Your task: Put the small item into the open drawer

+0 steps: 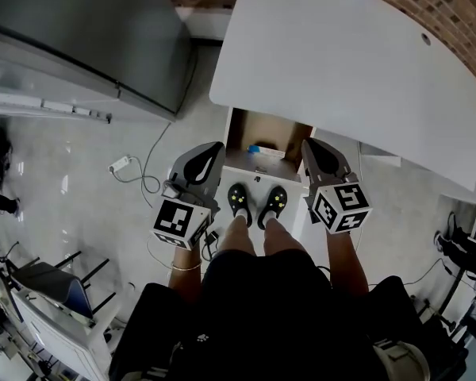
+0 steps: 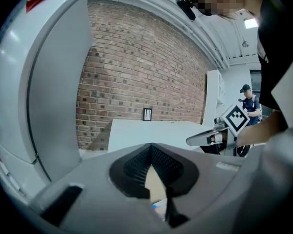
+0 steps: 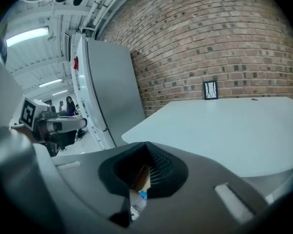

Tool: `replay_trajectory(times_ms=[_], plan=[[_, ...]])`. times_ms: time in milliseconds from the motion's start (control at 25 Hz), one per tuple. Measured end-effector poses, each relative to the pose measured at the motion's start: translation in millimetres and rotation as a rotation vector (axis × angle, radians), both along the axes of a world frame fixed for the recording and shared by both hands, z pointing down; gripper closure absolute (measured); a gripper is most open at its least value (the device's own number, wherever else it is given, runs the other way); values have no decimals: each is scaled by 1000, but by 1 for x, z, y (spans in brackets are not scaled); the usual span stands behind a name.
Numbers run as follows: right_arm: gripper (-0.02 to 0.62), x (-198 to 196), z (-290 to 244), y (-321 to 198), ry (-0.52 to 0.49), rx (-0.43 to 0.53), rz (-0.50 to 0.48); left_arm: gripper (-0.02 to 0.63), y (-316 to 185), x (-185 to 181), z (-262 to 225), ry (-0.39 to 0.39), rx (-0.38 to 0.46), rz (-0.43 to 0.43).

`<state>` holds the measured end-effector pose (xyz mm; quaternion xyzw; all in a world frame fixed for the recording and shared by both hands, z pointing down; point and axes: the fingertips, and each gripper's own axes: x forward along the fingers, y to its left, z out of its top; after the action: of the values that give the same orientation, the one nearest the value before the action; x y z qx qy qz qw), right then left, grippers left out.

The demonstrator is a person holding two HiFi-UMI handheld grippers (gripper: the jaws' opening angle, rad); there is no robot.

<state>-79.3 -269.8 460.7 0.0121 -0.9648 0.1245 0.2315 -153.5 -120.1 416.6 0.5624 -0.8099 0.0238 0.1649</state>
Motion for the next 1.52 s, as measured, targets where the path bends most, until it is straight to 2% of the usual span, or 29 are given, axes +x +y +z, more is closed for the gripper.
replay_trajectory(times_ms=[200, 720, 960, 1520], plan=[[584, 8, -30, -11, -42, 3, 34, 604, -12, 3, -15, 14, 26, 25], [584, 28, -88, -31, -127, 24, 94, 604, -32, 14, -63, -53, 63, 94], [584, 32, -92, -30, -145, 30, 92, 604, -34, 19, -67, -59, 73, 99], [584, 27, -80, -23, -108, 22, 53, 604, -26, 16, -61, -53, 60, 69]])
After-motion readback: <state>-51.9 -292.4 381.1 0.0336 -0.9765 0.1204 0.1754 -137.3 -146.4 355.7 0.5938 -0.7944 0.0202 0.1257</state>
